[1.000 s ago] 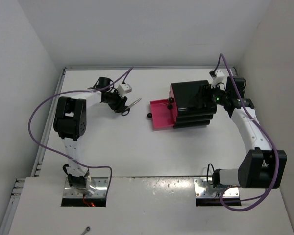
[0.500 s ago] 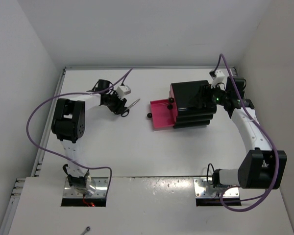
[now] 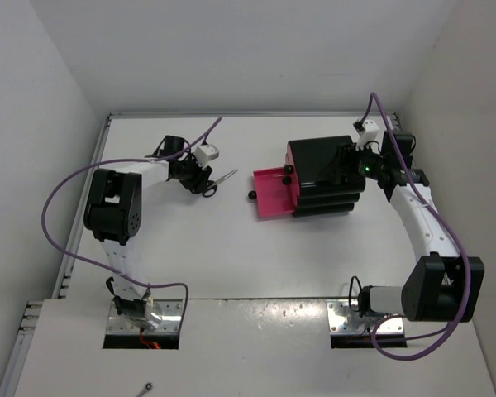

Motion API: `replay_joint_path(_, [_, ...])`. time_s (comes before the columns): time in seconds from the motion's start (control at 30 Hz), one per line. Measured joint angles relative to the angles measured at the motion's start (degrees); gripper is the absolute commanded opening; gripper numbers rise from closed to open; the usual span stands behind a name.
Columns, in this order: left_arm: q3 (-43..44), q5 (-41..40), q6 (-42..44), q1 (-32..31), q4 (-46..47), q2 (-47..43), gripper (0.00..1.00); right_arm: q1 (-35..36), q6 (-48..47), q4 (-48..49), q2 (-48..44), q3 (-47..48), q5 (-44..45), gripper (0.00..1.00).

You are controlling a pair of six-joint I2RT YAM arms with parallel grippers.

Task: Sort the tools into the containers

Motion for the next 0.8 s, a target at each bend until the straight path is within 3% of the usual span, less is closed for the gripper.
replay_joint_path(0.17, [-0.09,-0.9,-0.26,-0.39,0.48,-0.42,0.51,0.0,0.0,0.04,-0.02,-0.04,0.0,0.75])
replay_joint_path(0.53, [0.79,-2.03,0.09,-1.14,-0.72,0.79,0.61,0.0,0.0,0.04,-0.04,-0.04,0.0,0.75])
replay_joint_path(0.7, [2.49,-2.6,0.24,-1.14,-1.55,2.38,0.61,0.0,-0.02,0.04,-0.04,-0.04,0.0,0.75])
replay_joint_path(0.8, [3.63,-3.13,0.11,-1.14,-1.97,3.1,0.53,0.0,-0.02,0.02,-0.04,-0.04,0.0,0.75])
